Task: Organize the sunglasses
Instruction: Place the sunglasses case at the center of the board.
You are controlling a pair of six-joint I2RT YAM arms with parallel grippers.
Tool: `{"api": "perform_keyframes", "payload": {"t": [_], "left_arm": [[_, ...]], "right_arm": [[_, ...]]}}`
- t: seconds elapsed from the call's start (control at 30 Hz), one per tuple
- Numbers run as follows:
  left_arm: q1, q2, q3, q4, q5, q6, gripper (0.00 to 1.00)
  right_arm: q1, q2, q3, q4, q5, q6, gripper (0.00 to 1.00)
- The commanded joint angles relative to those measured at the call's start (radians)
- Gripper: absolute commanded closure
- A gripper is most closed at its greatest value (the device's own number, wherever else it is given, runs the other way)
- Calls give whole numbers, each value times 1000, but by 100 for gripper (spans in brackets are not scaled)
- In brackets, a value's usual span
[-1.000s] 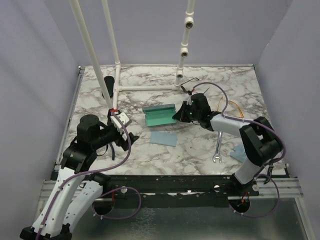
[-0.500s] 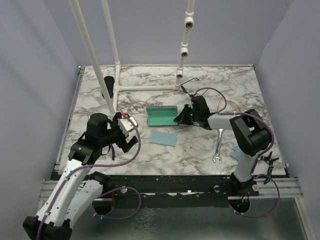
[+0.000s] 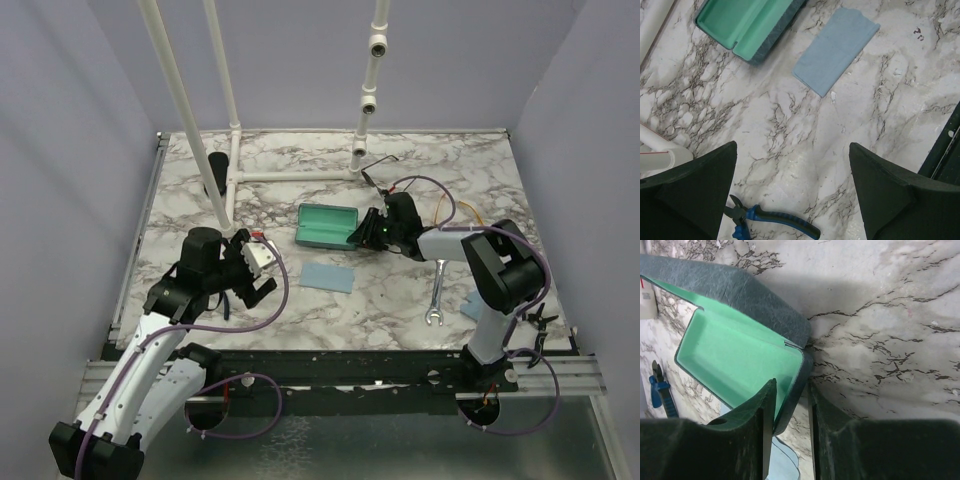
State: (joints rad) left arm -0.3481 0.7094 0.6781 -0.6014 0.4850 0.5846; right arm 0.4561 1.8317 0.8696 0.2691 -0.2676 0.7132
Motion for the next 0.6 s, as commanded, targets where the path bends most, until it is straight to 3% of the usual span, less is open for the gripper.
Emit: {"api": "perform_keyframes", "payload": {"t": [0.0, 0.43, 0.57], "left_arm": [[0, 9, -9, -8, 22, 29, 7], [-2, 26, -23, -8, 44, 53, 8], [-2, 40, -28, -8, 19, 89, 19]], "right_arm": [[-5, -30, -1, -60, 17, -43, 67], [-5, -129, 66, -197, 57, -188, 57], [-5, -187, 69, -235, 27, -286, 57]]}}
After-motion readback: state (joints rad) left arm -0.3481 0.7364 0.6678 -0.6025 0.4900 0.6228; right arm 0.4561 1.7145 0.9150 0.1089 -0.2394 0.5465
